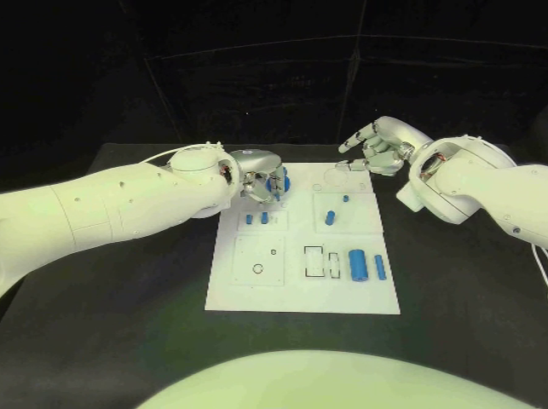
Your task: Assemble the parts on the task board
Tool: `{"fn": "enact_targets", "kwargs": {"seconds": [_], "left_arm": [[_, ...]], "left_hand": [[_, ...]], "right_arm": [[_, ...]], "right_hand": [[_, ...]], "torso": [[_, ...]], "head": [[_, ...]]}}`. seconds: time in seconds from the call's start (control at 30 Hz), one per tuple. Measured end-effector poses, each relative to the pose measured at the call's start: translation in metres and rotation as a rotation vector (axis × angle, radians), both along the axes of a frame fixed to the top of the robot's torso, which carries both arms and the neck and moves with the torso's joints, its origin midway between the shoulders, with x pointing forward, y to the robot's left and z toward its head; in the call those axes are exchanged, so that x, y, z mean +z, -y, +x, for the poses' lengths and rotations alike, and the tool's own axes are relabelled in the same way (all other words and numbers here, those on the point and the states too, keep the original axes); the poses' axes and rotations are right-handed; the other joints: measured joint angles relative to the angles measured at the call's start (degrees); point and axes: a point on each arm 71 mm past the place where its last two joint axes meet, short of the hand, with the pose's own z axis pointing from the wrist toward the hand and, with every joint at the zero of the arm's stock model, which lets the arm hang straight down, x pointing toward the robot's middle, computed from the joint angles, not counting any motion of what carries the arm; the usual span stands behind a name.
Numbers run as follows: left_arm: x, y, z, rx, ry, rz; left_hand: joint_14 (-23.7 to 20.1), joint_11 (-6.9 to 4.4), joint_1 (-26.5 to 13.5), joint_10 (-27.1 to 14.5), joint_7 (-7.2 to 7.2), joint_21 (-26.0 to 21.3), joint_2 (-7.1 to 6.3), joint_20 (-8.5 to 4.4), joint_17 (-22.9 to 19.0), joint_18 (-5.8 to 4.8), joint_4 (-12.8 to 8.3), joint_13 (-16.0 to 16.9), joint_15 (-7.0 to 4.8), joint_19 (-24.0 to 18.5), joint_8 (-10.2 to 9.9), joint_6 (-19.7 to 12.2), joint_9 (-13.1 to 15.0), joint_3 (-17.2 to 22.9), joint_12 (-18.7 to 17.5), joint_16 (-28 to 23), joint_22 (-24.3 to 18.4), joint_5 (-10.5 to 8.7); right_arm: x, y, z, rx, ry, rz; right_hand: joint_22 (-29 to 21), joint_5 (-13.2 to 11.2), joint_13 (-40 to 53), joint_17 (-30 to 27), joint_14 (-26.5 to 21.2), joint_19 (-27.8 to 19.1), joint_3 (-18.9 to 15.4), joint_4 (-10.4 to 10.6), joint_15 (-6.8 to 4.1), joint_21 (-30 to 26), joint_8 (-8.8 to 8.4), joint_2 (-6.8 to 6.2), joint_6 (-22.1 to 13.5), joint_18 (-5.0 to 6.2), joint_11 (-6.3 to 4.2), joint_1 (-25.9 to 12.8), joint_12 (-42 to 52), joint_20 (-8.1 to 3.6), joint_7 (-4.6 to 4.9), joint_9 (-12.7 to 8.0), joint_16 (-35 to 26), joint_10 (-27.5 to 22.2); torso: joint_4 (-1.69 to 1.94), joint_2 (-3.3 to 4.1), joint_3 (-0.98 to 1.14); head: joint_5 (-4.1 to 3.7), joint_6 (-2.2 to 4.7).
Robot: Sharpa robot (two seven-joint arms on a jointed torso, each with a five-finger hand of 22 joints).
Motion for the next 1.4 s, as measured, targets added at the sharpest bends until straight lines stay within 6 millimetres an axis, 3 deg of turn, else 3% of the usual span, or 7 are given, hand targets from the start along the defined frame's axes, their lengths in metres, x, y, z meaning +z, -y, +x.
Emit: {"fn": "enact_targets", "kwargs": {"seconds": [0.5, 1.0, 1.4], "left_arm": [[-0.003, -0.032, -0.004, 0.071, -0.05, 0.032], [-0.005, -0.037, -0.001, 0.098, -0.062, 0.047], [-0.012, -0.028, 0.001, 0.095, -0.073, 0.045]], "left_hand": [[0.0, 0.11, -0.4, 0.3, 0.19, 0.0, -0.39, 0.0, -0.2, 0.0, 0.0, 0.1, 0.0, 0.0, -0.2, 0.2, 0.0, 0.0, -0.2, 0.0, 0.1, 0.0], [0.0, -0.09, -0.7, 0.5, -0.01, 0.0, -0.24, 0.0, -0.2, 0.01, 0.0, 0.0, 0.0, 0.0, -0.2, 0.4, 0.0, 0.0, -0.2, 0.0, 0.2, -0.01], [0.0, -0.08, -0.7, 0.5, -0.01, 0.2, -0.24, 0.0, -0.3, 0.01, 0.0, 0.1, 0.0, 0.0, -0.3, 0.4, 0.0, 0.0, -0.4, 0.0, 0.2, -0.01]], "right_arm": [[-0.001, 0.002, 0.0, -0.004, -0.001, -0.002], [-0.001, 0.002, 0.0, -0.005, -0.002, -0.002], [-0.001, 0.001, 0.0, -0.003, -0.002, -0.002]], "right_hand": [[0.0, 0.0, 0.0, 0.0, 0.0, 0.0, 0.0, 0.0, 0.0, 0.0, 0.0, 0.0, 0.0, 0.0, 0.0, 0.0, 0.0, 0.0, 0.0, 0.0, 0.0, 0.0], [0.0, 0.0, 0.0, 0.0, 0.0, 0.0, 0.0, 0.0, 0.0, 0.0, 0.0, 0.0, 0.0, 0.0, 0.0, 0.0, 0.0, 0.0, 0.0, 0.0, 0.0, 0.0], [0.0, 0.3, 0.0, 0.0, 0.0, 0.0, -0.2, -0.2, 0.0, 0.0, 0.0, 0.0, 0.0, 0.0, 0.0, 0.0, 0.0, 0.0, 0.0, 0.0, 0.0, 0.0]], "torso": [[-0.04, 0.08, 0.01], [-0.2, 0.09, 0.06], [-0.18, 0.09, 0.02]], "head": [[0.52, -0.15], [0.57, -0.21], [0.61, -0.41]]}}
